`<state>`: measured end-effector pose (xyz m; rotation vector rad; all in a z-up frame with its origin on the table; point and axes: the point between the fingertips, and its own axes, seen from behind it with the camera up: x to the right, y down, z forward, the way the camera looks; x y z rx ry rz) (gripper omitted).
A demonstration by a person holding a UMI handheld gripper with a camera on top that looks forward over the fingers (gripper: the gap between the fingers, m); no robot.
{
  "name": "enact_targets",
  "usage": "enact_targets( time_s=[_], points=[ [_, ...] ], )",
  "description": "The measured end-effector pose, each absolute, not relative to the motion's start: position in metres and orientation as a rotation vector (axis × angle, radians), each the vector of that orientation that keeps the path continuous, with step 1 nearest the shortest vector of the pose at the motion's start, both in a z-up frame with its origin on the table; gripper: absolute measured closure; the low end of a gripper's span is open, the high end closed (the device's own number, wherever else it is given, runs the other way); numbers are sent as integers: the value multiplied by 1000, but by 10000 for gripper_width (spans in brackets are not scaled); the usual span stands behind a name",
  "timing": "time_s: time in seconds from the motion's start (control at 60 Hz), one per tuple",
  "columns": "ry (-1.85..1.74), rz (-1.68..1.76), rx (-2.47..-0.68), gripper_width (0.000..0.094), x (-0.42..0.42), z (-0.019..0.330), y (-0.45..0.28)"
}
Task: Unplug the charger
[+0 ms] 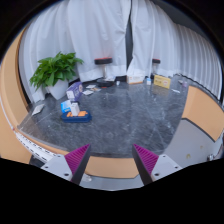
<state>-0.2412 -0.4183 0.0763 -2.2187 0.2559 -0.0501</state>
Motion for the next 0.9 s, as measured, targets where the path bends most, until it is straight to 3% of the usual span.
enact_targets(
  time_s=[0.233,0.467,0.5,0.567,0.683,0.85,0.9],
  points=[
    [192,34,-2141,88,-356,50,-271],
    [215,-58,-2096,132,-375,30,-157],
    [218,-66,-2091,174,-375,28,-147],
    [233,-77,-2089,344,-374,24,-134],
    [235,-102,-2071,747,-373,23,-122],
    [194,-126,-2084,834,-374,25,-122],
    [204,-84,-2064,837,-375,46,-122]
  ],
)
